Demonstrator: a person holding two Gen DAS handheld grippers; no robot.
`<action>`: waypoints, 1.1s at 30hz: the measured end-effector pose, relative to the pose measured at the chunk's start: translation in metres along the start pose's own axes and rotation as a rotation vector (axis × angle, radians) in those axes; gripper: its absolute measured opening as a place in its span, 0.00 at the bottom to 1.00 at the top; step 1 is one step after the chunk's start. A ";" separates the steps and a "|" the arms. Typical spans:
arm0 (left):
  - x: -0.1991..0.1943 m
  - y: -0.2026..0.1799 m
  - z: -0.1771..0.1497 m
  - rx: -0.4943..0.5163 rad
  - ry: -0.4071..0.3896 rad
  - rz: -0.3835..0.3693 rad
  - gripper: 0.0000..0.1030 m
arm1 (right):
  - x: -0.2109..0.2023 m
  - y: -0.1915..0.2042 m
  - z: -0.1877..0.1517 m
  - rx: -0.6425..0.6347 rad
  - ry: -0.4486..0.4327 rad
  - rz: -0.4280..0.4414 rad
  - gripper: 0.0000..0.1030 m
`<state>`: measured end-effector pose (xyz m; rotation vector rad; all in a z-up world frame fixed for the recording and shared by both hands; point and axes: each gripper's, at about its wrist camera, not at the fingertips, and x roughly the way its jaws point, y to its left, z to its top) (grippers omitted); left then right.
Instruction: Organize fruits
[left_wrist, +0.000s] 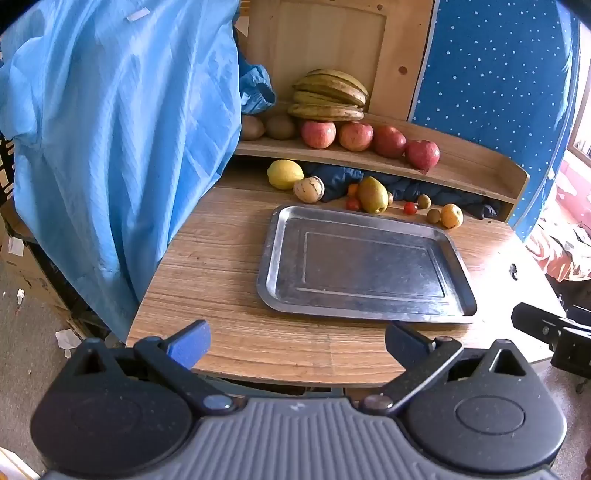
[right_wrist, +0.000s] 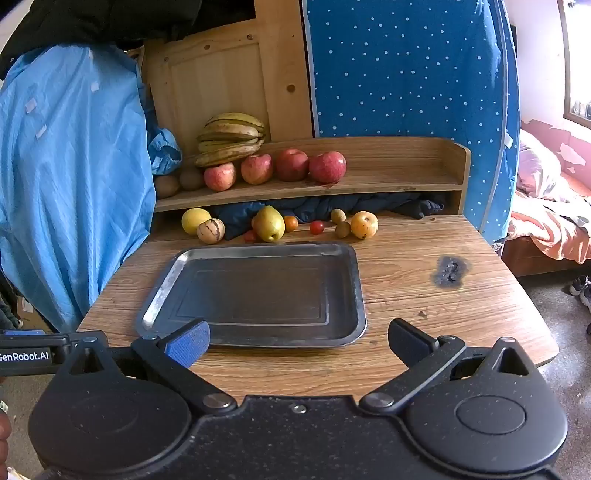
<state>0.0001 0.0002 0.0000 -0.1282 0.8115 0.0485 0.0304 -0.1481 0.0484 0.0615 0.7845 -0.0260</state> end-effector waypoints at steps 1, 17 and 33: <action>0.000 0.000 0.000 0.000 0.000 0.001 0.99 | 0.000 0.000 0.000 -0.001 0.001 -0.001 0.99; 0.000 -0.003 0.000 0.002 -0.002 0.004 0.99 | 0.001 0.001 0.001 -0.001 -0.001 -0.004 0.99; 0.000 -0.001 -0.001 -0.006 0.003 0.005 0.99 | 0.002 0.001 0.000 -0.002 0.000 -0.004 0.99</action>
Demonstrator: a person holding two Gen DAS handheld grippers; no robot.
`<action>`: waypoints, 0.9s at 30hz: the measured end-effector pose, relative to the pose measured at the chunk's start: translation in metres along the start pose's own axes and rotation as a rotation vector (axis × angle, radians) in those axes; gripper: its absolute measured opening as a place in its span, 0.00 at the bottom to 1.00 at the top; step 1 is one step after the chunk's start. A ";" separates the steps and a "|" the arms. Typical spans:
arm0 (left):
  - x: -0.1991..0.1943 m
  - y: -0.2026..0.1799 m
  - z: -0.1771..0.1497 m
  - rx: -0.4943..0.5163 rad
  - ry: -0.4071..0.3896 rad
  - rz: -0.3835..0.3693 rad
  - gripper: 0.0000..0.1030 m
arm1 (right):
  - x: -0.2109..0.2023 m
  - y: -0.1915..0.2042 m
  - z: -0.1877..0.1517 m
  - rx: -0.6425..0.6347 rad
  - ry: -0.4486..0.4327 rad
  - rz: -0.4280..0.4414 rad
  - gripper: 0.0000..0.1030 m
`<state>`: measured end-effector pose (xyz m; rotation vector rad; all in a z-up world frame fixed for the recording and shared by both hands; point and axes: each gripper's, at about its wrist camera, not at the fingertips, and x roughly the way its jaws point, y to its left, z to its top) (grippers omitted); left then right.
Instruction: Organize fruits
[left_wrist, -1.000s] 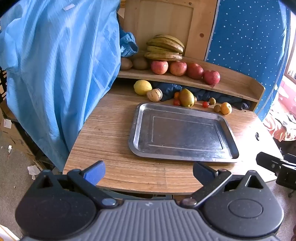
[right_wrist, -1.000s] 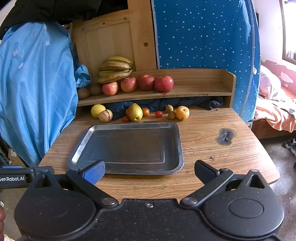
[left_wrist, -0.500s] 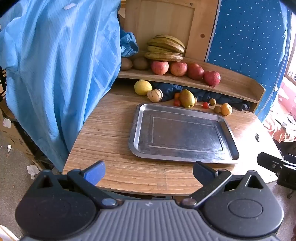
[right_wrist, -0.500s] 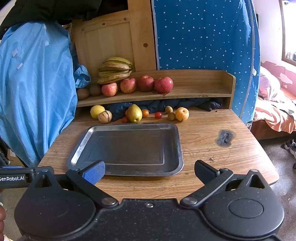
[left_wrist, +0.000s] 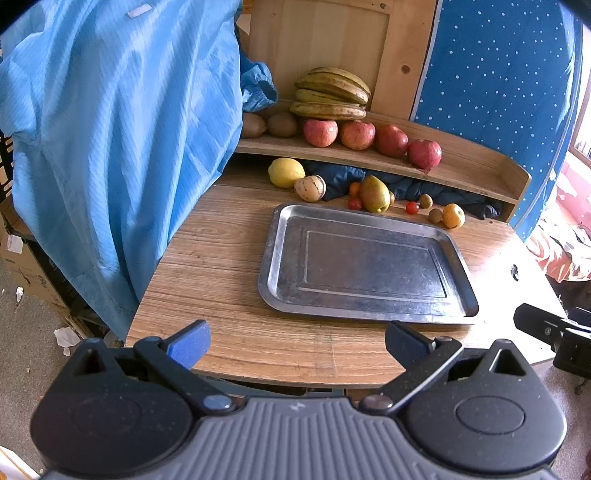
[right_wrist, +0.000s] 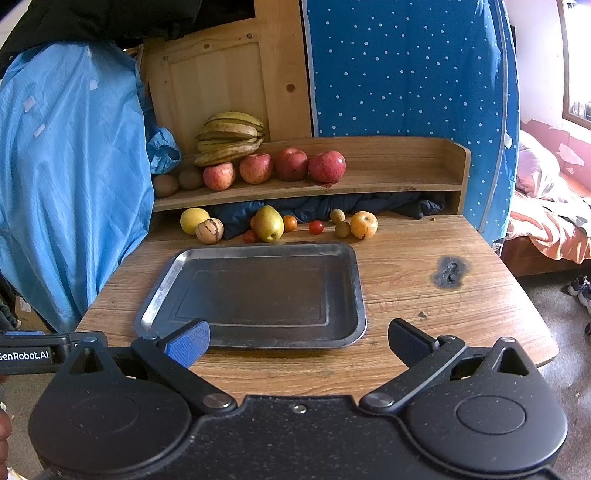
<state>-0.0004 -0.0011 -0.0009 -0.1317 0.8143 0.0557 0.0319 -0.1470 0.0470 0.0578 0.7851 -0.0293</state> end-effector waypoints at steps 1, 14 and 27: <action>0.000 0.000 0.000 0.000 0.000 0.000 0.99 | 0.000 0.000 0.000 0.000 0.000 0.000 0.99; 0.001 -0.002 -0.005 0.000 0.005 0.008 0.99 | 0.002 -0.003 -0.002 0.004 0.005 0.004 0.99; 0.004 -0.002 -0.003 0.001 0.018 0.006 0.99 | 0.004 -0.002 -0.002 0.005 0.009 0.004 0.99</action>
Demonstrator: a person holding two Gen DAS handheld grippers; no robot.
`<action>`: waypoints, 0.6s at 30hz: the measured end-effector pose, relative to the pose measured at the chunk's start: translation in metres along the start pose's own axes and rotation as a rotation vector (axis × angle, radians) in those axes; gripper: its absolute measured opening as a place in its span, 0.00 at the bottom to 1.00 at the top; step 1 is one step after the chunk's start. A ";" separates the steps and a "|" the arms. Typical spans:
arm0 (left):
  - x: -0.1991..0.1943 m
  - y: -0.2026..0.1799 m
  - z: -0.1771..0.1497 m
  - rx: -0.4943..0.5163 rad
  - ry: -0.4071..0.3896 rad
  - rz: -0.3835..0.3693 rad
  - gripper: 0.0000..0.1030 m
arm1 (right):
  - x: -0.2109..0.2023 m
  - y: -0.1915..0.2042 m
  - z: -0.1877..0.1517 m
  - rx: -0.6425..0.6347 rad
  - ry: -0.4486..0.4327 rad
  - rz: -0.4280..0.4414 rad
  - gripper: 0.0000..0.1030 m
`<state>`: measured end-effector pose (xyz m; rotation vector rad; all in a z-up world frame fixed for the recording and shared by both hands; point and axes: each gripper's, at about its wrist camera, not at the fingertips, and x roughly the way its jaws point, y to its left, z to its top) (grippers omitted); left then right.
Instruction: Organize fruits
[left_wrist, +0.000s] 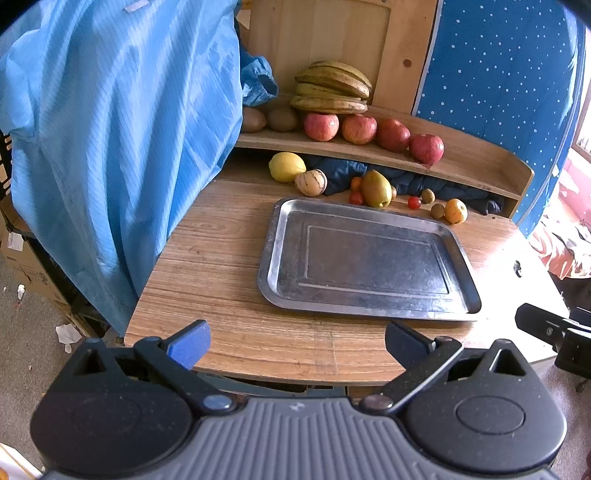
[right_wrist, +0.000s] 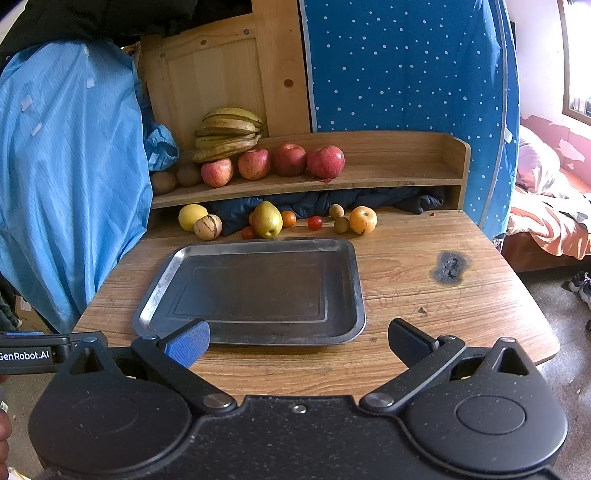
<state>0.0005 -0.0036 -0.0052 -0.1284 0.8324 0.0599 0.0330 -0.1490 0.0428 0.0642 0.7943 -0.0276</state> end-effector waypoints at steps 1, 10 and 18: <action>0.000 0.000 0.000 0.000 0.001 0.000 0.99 | 0.000 0.000 0.000 0.000 0.000 0.000 0.99; 0.005 -0.001 0.003 0.003 0.013 0.001 0.99 | 0.004 -0.001 -0.001 0.004 0.009 0.000 0.99; 0.011 -0.001 0.005 0.003 0.031 0.004 0.99 | 0.009 -0.001 -0.001 0.007 0.024 -0.002 0.99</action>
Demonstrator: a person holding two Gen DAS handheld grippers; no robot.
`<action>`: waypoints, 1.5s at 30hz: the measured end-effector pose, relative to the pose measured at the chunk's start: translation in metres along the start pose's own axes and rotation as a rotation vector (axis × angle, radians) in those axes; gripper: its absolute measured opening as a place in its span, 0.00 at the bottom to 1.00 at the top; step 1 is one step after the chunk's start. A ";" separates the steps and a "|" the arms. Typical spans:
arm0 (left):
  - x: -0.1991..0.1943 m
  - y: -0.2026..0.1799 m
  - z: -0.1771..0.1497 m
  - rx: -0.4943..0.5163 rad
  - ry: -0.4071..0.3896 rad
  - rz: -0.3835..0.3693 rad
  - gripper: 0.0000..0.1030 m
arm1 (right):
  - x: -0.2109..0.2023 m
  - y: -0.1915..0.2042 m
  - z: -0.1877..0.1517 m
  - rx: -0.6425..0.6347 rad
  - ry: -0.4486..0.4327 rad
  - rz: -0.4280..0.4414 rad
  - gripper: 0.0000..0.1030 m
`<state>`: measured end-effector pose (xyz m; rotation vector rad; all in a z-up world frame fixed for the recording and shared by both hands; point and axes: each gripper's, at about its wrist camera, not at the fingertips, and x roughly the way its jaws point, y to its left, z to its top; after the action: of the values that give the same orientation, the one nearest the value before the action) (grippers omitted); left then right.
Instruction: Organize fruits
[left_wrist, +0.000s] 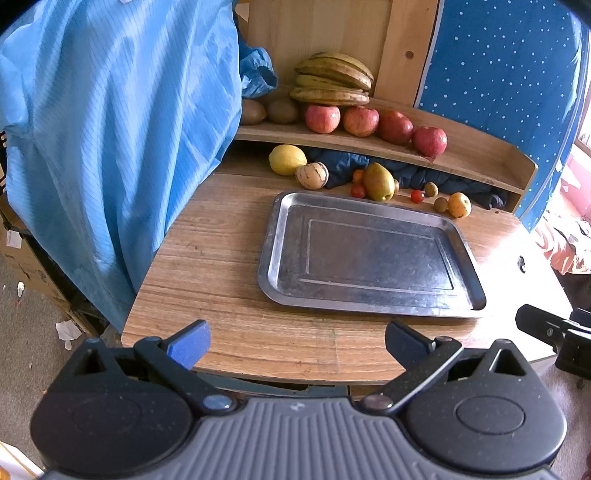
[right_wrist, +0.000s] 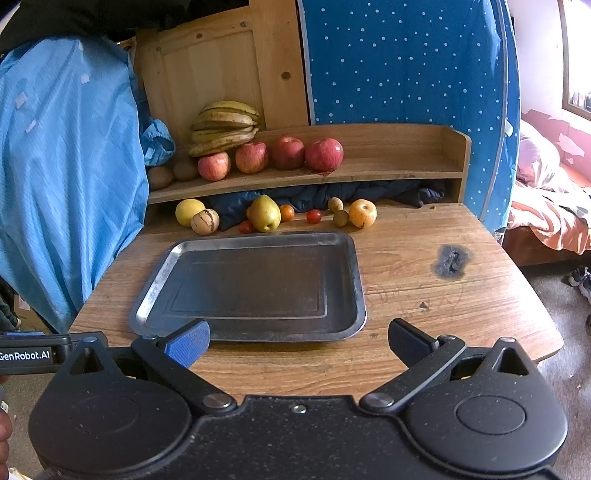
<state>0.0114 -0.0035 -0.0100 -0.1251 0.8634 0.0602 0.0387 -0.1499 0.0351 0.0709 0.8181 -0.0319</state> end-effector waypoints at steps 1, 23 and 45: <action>0.000 0.000 0.000 0.000 0.002 0.001 0.99 | 0.001 0.000 0.000 0.000 0.003 -0.002 0.99; 0.048 -0.028 0.023 -0.075 0.103 0.084 0.99 | 0.052 -0.026 0.021 -0.038 0.110 0.071 1.00; 0.068 -0.065 0.053 -0.169 0.138 0.209 0.99 | 0.110 -0.066 0.066 -0.124 0.128 0.282 1.00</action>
<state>0.1024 -0.0608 -0.0217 -0.1987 1.0072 0.3237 0.1586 -0.2207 -0.0034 0.0712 0.9297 0.2921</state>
